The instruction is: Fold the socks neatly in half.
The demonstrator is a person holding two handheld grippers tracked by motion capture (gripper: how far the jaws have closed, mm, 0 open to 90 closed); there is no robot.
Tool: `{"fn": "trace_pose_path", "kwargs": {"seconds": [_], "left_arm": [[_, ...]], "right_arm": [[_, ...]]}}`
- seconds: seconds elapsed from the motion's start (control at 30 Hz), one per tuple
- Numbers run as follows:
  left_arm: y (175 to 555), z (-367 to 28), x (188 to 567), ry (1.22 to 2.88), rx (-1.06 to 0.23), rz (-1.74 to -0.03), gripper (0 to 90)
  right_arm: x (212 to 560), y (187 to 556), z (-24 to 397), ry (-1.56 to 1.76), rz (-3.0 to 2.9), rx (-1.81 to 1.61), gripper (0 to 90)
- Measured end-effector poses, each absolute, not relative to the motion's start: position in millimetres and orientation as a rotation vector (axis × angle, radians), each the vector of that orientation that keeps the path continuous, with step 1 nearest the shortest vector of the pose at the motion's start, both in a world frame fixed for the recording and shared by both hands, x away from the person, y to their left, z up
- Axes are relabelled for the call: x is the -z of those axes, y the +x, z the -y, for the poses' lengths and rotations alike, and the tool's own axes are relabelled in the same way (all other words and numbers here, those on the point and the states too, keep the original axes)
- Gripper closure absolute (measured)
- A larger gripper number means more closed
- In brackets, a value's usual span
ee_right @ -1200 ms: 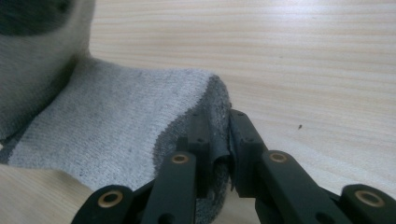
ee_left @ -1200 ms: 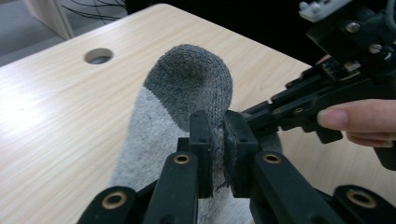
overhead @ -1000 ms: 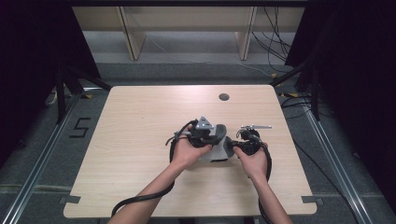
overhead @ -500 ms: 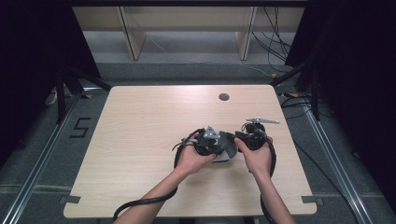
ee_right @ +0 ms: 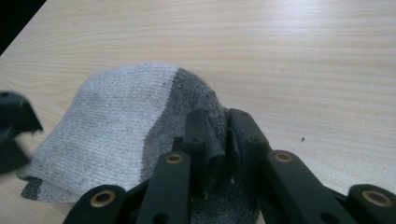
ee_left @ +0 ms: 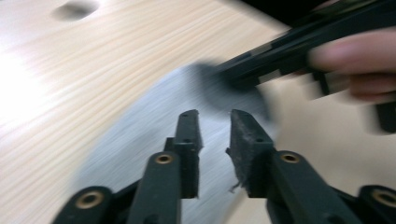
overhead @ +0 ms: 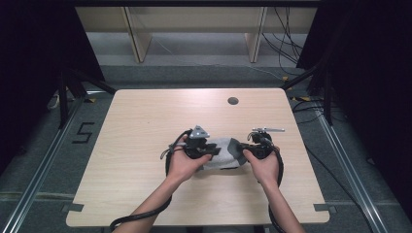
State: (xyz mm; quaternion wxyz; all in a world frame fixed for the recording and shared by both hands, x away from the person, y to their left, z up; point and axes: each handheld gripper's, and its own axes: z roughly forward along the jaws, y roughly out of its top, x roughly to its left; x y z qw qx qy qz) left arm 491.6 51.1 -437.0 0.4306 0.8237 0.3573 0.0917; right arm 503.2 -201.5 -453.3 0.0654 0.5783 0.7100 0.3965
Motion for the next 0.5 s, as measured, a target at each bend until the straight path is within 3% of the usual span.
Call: {"fn": "trace_pose_path", "kwargs": {"seconds": [0.17, 0.5], "left_arm": [[489.8, -64.0, 462.5, 2.125, -0.172, -0.965, 78.5], [497.3, -62.6, 470.2, 2.145, -0.252, -0.989, 80.9]], "right_arm": [[456.1, 503.8, 201.9, 1.691, -2.161, -1.181, 80.3], [466.8, 505.2, 196.4, 1.616, -2.177, -1.092, 82.2]]}}
